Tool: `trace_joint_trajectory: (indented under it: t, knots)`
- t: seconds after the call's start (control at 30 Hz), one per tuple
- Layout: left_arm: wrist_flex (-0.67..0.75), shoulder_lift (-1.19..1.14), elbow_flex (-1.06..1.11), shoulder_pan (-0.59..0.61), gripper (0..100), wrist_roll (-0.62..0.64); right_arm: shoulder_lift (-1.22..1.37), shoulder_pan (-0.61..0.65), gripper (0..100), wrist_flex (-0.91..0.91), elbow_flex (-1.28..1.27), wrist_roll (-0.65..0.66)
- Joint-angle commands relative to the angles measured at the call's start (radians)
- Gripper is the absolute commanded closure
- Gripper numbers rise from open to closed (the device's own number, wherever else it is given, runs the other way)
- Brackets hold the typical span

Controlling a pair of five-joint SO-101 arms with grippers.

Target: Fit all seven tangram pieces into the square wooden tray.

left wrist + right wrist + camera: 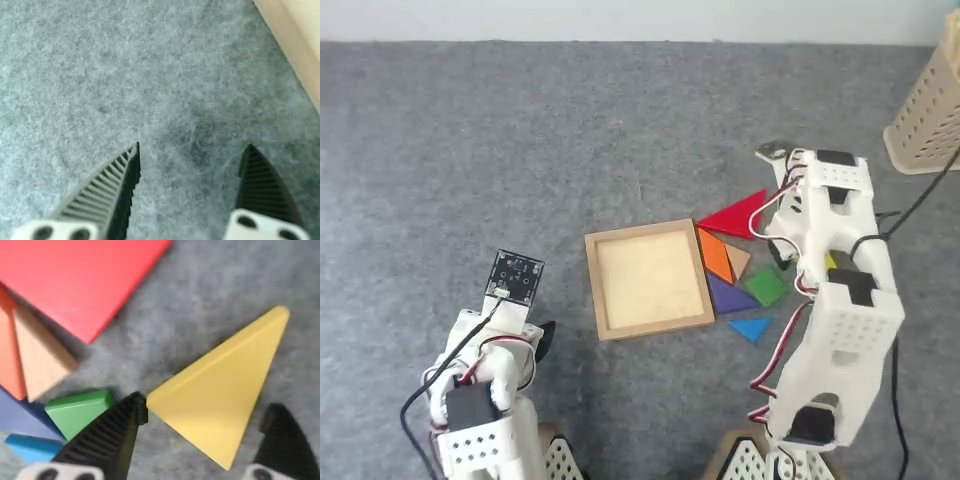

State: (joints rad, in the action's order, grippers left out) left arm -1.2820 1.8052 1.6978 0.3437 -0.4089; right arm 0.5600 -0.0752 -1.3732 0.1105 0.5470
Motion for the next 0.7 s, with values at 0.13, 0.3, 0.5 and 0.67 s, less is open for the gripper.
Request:
trace_joint_trajectory:
  t: [0.13, 0.3, 0.5, 0.67]
  knots:
    - [-0.003, 0.017, -0.013, -0.003, 70, 0.006, -0.012, -0.001, 71.7, -0.001, 0.048, -0.023]
    - [-0.003, 0.017, -0.013, -0.003, 70, 0.006, -0.012, 0.038, 67.4, 0.012, 0.048, -0.023]
    - [-0.002, 0.017, -0.013, -0.003, 70, 0.006, -0.007, 0.091, 63.8, 0.065, 0.048, -0.015]
    - [-0.002, 0.017, -0.013, -0.003, 70, 0.006, 0.001, 0.087, 70.1, 0.062, 0.044, -0.021]
